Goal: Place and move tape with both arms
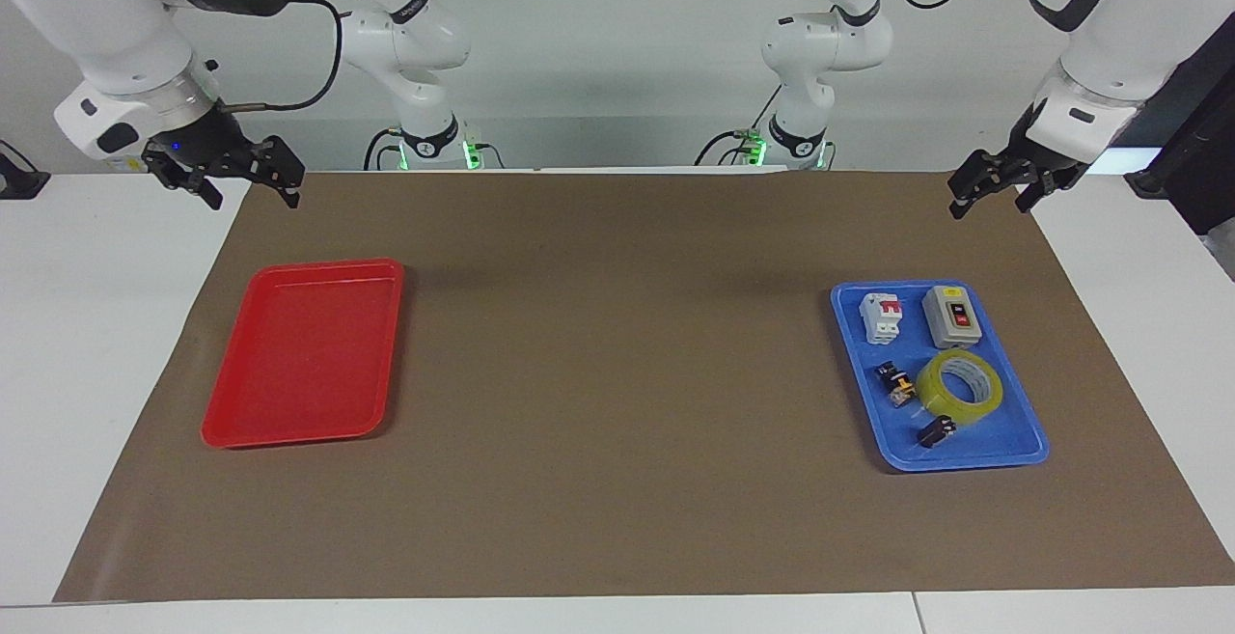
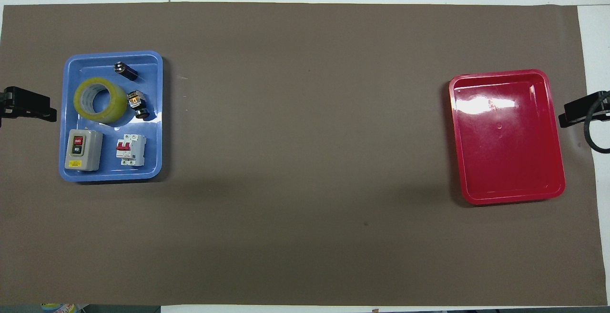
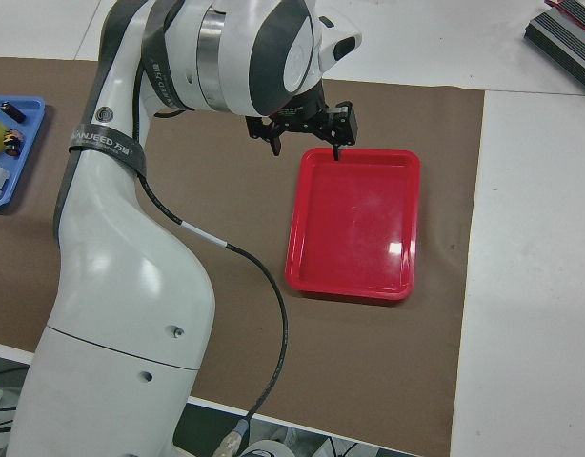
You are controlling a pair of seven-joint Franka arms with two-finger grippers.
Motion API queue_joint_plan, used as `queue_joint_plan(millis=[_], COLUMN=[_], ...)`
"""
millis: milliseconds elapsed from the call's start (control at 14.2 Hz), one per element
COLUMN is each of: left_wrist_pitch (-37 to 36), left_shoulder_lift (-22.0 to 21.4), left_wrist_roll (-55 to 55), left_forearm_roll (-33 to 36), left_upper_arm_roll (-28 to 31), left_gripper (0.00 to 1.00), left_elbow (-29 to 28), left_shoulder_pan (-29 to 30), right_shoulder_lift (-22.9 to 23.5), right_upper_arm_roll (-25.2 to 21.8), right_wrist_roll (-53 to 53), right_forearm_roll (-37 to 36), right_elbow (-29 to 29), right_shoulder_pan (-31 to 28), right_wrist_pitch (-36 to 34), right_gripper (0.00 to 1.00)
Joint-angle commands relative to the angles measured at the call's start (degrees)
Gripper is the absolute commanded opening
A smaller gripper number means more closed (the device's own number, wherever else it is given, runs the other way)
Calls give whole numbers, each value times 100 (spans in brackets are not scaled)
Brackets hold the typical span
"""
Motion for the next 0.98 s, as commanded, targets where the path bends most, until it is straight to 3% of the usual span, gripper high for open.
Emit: queue_joint_plan(millis=[0,915], left_wrist_pitch=[58,32], left_shoulder_lift=[-142,-168], left_wrist_roll=[119,444], left_forearm_roll=[-140,-132], left_upper_arm_roll=[-17,-26], left_gripper=[100,100], left_elbow=[-170,-170], left_shoulder_pan=[46,-15], right_shoulder_lift=[-75,-75], right_upper_arm_roll=[49,49], right_wrist_roll=[-83,-83], right_forearm_roll=[22,22], right_elbow=[-109,-100], right_shoulder_pan=[-73,-82], right_wrist_pitch=[62,44], right_gripper=[100,100])
